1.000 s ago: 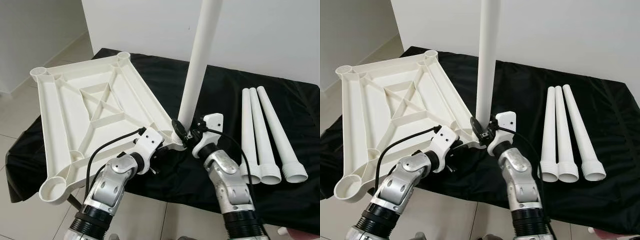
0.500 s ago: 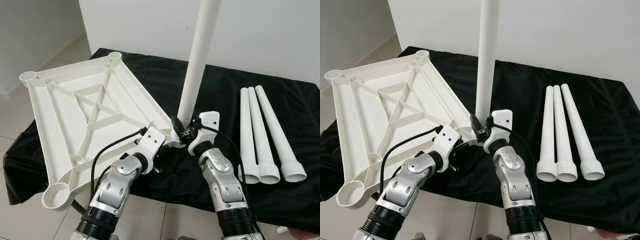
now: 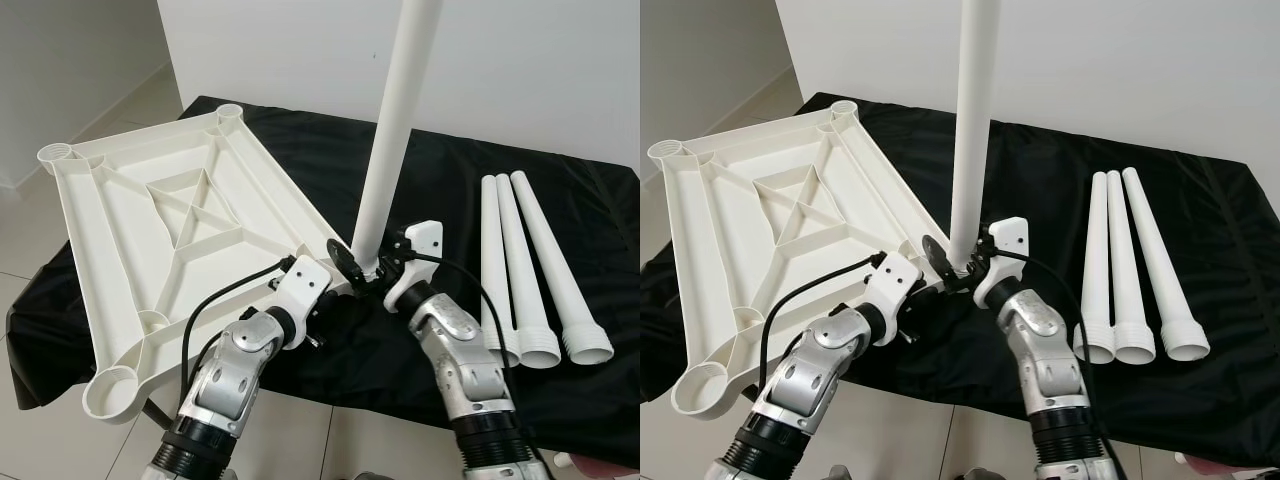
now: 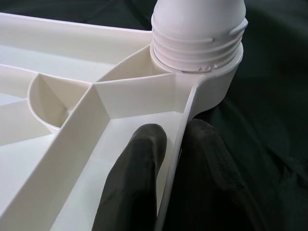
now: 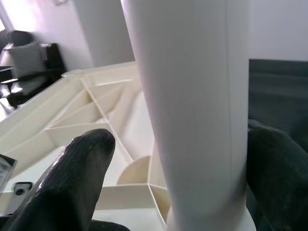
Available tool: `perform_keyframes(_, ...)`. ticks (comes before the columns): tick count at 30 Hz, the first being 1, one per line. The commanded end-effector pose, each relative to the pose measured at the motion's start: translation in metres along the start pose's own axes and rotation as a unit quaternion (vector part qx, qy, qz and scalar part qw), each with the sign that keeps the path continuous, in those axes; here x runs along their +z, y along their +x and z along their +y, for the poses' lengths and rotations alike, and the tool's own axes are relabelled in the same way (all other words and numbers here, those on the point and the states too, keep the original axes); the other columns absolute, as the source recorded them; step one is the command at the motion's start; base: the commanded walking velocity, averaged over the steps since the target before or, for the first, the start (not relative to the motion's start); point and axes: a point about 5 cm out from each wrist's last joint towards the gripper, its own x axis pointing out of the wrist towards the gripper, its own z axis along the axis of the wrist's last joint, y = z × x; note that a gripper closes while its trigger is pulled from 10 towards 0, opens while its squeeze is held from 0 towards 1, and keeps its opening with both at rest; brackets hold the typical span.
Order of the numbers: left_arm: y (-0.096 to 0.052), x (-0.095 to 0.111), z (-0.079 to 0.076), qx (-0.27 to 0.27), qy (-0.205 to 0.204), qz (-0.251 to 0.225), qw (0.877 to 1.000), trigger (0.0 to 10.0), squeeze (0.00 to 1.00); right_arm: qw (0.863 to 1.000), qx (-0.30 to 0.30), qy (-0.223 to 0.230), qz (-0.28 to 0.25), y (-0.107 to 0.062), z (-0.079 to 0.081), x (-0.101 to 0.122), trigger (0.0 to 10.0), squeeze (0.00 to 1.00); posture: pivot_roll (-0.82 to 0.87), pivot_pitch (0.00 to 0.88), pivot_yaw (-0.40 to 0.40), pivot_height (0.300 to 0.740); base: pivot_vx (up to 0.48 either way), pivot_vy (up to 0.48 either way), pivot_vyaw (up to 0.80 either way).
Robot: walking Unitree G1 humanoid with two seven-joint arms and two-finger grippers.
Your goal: Building children table
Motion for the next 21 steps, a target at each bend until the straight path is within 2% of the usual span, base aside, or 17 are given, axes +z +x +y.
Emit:
perform_keyframes(1, -0.003, -0.004, 0.001, 0.021, 0.004, 0.003, 1.0, 10.0, 0.0, 0.999, 0.028, -0.007, -0.02, 0.004, 0.004, 0.007, 10.0, 1.0, -0.02, 0.0, -0.026, 0.74, 0.0, 0.0, 0.0)
perform_keyframes(2, -0.005, -0.005, 0.002, 0.015, -0.004, 0.004, 1.0, 10.0, 1.0, 0.999, 0.035, -0.017, -0.017, 0.003, 0.002, 0.008, 10.0, 1.0, -0.01, 0.0, -0.025, 0.74, 0.0, 0.0, 0.0)
perform_keyframes(4, -0.006, -0.006, 0.003, 0.009, -0.005, 0.004, 1.0, 10.0, 1.0, 0.999, 0.041, -0.024, -0.016, 0.003, 0.0, 0.009, 10.0, 1.0, -0.01, 0.0, -0.025, 0.74, 0.0, 0.0, 0.0)
perform_keyframes(7, -0.011, -0.009, 0.006, -0.011, 0.018, 0.008, 1.0, 10.0, 1.0, 0.997, 0.068, -0.027, -0.029, 0.002, -0.01, 0.016, 10.0, 1.0, -0.01, 0.0, -0.021, 0.74, 0.0, 0.0, 0.0)
perform_keyframes(8, -0.011, -0.009, 0.007, -0.013, 0.023, 0.01, 1.0, 10.0, 1.0, 0.997, 0.071, -0.031, -0.03, 0.002, -0.013, 0.018, 10.0, 0.62, -0.01, 0.0, -0.02, 0.74, 0.0, 0.0, 0.0)
perform_keyframes(11, -0.012, -0.009, 0.008, -0.013, 0.027, 0.012, 0.999, 10.0, 1.0, 0.996, 0.073, -0.033, -0.031, 0.002, -0.015, 0.019, 10.0, 0.62, -0.01, 0.0, -0.02, 0.74, 0.0, 0.0, 0.0)
perform_keyframes(12, -0.012, -0.009, 0.008, -0.015, 0.028, 0.012, 0.999, 10.0, 1.0, 0.996, 0.075, -0.023, -0.037, 0.003, -0.018, 0.022, 10.0, 0.0, -0.01, 0.0, -0.018, 0.74, 0.0, 0.0, 0.0)
perform_keyframes(17, -0.014, -0.008, 0.009, -0.022, 0.025, 0.009, 0.999, 10.0, 1.0, 0.994, 0.102, -0.011, -0.045, 0.001, -0.021, 0.026, 10.0, 0.0, -0.01, 0.0, -0.014, 0.74, 0.0, 0.0, 0.0)
perform_keyframes(21, -0.016, -0.009, 0.01, -0.027, 0.04, 0.01, 0.999, 10.0, 1.0, 0.993, 0.11, -0.003, -0.038, -0.004, -0.022, 0.023, 10.0, 0.0, -0.01, 0.0, -0.013, 0.74, 0.0, 0.0, 0.0)
